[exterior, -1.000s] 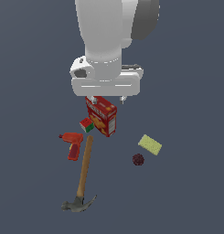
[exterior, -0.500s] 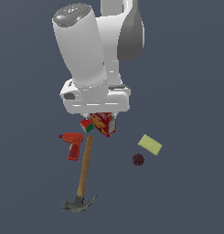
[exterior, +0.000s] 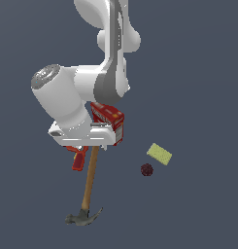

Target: Pick up a designated object from a clutter of objects.

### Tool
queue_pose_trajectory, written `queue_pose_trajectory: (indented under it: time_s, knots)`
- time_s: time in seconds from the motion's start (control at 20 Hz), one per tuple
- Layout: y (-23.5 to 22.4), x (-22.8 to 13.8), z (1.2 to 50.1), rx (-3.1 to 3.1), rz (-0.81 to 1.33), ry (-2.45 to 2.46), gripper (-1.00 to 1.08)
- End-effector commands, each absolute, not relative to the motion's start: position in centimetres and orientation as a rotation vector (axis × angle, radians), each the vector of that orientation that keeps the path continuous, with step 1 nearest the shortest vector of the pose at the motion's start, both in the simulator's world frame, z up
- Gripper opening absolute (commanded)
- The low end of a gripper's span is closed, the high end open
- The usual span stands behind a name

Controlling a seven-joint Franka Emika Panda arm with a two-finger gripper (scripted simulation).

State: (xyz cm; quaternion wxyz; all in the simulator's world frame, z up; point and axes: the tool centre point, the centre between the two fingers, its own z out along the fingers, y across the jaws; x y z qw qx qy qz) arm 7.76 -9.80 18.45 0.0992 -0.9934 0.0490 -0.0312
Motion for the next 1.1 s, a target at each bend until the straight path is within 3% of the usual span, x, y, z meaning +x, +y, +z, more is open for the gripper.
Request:
queue_pose_trajectory:
  time_s: [0.0, 0.55, 1.05]
  knots:
    - [-11.7, 8.5, 15.9, -2.919, -0.118, 0.174, 1.08]
    - [-18.2, 9.2, 7.2, -2.876, -0.200, 0.288, 1.08]
    - [-19.8, 8.9, 4.9, -2.870, -0.216, 0.321, 1.08]
